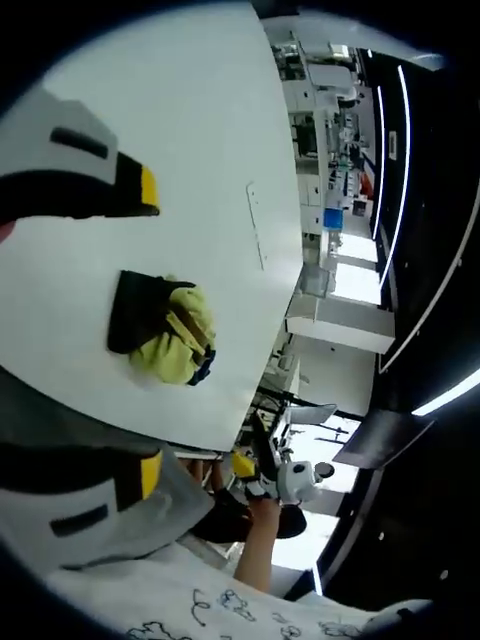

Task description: Fold the garment on the visible template until the final outline fits inside the template.

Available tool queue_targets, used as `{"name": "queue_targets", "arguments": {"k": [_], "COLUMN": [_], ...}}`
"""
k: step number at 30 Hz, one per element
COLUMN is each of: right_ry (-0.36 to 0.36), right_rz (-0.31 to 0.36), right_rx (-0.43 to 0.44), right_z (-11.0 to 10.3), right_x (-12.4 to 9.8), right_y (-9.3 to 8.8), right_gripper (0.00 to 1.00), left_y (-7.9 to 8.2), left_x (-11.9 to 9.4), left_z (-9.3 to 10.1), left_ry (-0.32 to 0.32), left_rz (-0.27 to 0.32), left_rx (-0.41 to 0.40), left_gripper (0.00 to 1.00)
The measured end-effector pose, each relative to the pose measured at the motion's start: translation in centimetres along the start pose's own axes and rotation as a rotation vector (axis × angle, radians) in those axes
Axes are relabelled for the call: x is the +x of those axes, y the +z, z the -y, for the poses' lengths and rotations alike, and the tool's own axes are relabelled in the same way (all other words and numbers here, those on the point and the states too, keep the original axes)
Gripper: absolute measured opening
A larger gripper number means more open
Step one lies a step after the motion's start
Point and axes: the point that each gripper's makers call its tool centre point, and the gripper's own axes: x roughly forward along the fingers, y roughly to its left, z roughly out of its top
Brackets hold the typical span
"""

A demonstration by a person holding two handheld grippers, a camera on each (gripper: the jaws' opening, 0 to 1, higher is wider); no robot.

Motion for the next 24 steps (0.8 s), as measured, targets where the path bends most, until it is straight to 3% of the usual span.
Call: {"name": "queue_targets", "arguments": {"k": [7,12,24], "right_ry": [-0.013,-0.036,-0.045], "right_rz": [-0.026,-0.024,-0.033], "right_rx": [0.001,0.024,0.015], "right_z": [0.7,2.6,2.8], "right_x": [-0.5,-1.4,-2.1], "right_y": [-1.1,-1.7,-1.8], "right_gripper": [0.99,0.99,0.99], "left_y": [-0.4,-0.4,0.0], "left_x": [0.6,0.9,1.2], "left_z": [0.1,-0.2,-0.6], "left_ry": [-0.010,-0.005,0.003], "left_rz": [-0.023,-0.024,-0.002], "left_rx": [0.002,-0.002,-0.009], "left_gripper": [0.93,0.93,0.92]}}
